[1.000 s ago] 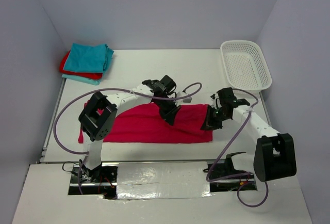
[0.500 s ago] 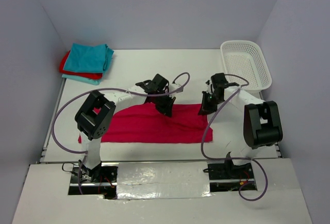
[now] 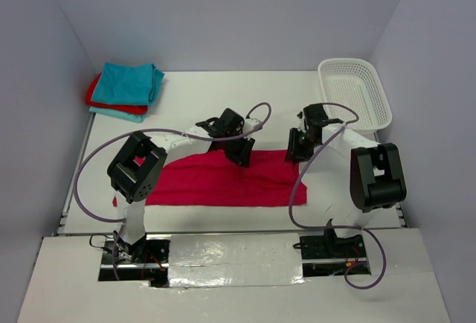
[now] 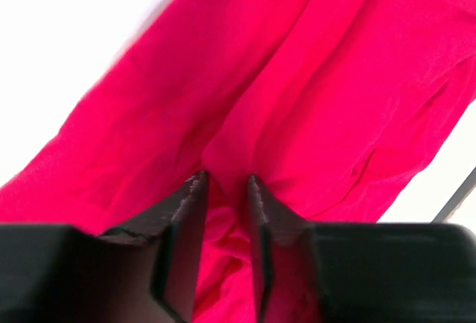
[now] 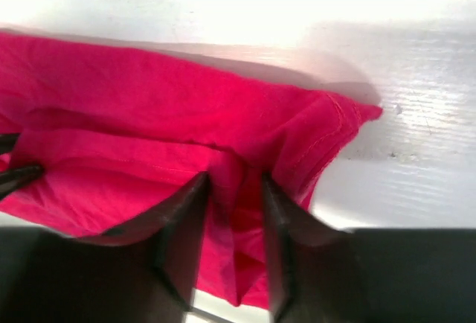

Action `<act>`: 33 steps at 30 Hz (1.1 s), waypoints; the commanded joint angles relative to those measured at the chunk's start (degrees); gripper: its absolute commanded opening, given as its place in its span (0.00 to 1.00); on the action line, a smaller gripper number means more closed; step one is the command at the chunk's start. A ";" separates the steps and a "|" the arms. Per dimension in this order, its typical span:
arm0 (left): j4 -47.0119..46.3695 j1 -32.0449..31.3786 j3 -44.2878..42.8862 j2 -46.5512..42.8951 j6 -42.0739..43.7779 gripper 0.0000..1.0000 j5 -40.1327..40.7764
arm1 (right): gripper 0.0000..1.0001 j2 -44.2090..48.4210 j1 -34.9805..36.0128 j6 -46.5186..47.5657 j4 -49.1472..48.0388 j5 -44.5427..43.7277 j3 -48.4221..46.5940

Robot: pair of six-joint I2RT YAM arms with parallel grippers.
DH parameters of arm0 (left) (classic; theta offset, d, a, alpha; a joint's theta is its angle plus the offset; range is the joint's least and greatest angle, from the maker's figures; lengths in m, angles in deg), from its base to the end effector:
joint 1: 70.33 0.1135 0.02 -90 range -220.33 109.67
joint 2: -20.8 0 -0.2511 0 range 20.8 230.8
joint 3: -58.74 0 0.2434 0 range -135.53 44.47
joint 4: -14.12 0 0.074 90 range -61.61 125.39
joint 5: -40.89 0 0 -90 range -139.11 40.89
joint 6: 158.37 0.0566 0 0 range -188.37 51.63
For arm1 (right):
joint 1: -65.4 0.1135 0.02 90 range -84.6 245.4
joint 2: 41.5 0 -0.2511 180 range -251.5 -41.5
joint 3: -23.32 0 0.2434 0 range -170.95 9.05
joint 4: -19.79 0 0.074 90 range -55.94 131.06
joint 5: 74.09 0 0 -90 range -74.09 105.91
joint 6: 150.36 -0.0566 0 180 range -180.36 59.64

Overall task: Fold and stack the t-shirts
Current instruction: Fold the other side of the tshirt into a rectangle

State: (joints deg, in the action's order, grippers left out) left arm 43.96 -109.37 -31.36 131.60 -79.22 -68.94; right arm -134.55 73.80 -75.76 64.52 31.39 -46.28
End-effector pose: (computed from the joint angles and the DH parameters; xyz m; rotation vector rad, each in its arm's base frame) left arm 0.3124 -0.2780 0.1640 0.7751 2.4312 -0.7889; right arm 0.2990 0.0594 0.1480 0.0972 2.7849 0.4812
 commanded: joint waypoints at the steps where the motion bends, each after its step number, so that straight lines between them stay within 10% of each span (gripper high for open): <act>1: 1.03 -0.06 0.16 -2.26 -0.14 0.41 -1.43 | 0.47 0.32 0.12 1.42 0.56 -1.77 -3.63; 5: 3.84 -0.06 -1.16 -2.52 0.57 0.52 0.23 | 0.73 4.19 0.03 1.07 3.37 -2.65 -7.06; 7: 4.81 -0.06 -2.56 -2.70 1.18 0.72 0.67 | 0.75 6.21 0.03 1.25 4.78 -3.27 -9.08; 10: 6.22 -0.06 -5.11 -3.31 1.97 0.74 1.20 | 0.76 9.73 0.03 0.72 6.81 -4.76 -9.62; 14: 6.75 -0.06 -6.70 -3.67 3.03 0.72 2.43 | 0.55 16.58 0.30 -3.49 5.85 -2.75 -5.24; 19: 5.79 -0.06 -3.80 -3.31 2.33 0.68 1.47 | 0.00 20.37 1.70 -13.41 -1.44 7.87 7.13; 30: 2.80 -0.50 -1.35 -2.09 1.27 0.61 -0.64 | 0.00 9.84 0.21 -14.57 -6.20 7.02 17.01; 33: 0.69 -0.94 1.99 -0.25 0.83 0.34 -0.55 | 0.00 8.77 -0.84 -14.57 -6.46 5.53 17.27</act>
State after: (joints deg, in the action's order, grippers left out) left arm 46.84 -109.57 -32.45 130.22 -77.89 -67.79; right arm -125.02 73.93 -89.99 60.74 39.39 -28.66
